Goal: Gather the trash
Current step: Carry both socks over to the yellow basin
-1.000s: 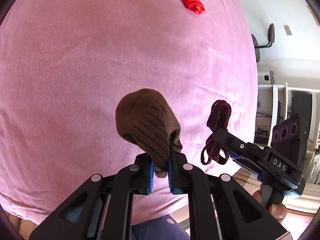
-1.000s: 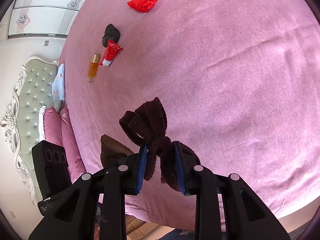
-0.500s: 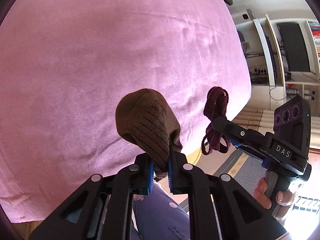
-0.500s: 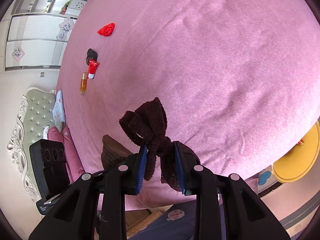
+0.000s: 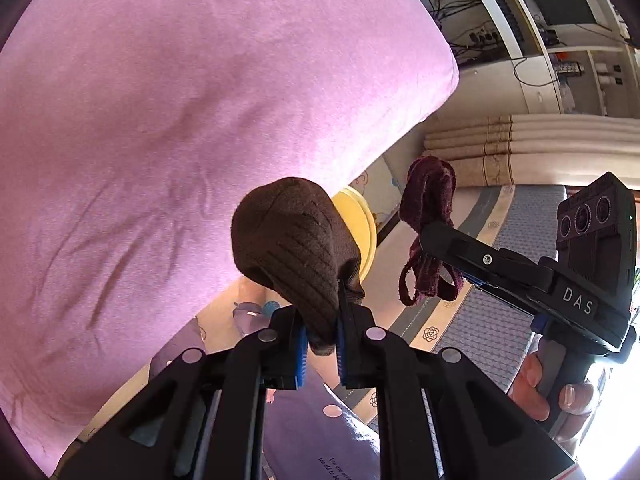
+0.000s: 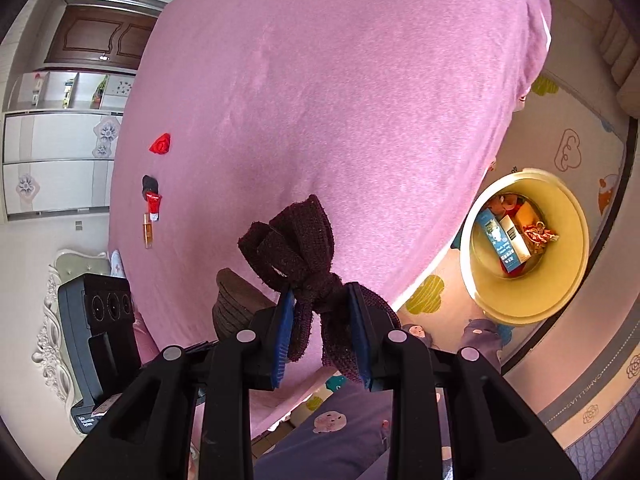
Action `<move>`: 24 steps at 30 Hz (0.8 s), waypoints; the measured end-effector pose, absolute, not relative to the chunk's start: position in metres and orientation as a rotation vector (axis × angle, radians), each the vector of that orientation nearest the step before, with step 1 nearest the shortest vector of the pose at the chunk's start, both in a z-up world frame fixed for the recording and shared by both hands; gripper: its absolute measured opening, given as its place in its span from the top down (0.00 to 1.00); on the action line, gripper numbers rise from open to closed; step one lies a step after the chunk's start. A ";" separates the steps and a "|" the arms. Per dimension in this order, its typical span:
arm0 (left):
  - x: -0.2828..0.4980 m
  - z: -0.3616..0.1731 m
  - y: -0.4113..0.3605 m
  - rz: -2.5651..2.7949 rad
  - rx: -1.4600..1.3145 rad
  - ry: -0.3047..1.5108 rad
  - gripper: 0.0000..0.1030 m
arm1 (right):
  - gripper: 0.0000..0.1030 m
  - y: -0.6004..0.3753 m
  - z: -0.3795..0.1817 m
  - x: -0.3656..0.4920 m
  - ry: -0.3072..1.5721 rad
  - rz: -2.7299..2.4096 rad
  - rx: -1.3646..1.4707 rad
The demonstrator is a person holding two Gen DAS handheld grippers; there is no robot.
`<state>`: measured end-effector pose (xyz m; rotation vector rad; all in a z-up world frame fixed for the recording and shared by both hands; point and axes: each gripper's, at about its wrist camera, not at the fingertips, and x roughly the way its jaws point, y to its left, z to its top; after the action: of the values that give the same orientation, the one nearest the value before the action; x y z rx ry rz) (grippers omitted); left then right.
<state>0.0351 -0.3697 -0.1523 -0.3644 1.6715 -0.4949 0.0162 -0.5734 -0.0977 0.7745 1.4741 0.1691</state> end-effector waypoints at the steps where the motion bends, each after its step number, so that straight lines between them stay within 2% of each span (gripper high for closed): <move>1: 0.033 -0.153 -0.381 -0.504 -0.353 1.680 0.89 | 0.74 -0.585 -0.098 0.012 1.469 0.158 0.784; 13: 0.009 -0.177 -0.499 -0.606 -0.185 1.770 0.88 | 0.72 -0.703 -0.121 -0.050 1.442 0.011 0.913; 24: -0.009 -0.196 -0.569 -0.653 -0.093 1.822 0.87 | 0.71 -0.759 -0.140 -0.080 1.436 -0.052 0.987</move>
<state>-0.0086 -0.5693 -0.1964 -0.0934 1.8224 -0.6528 -0.0803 -0.7595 -0.1400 0.9868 1.4359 -0.0520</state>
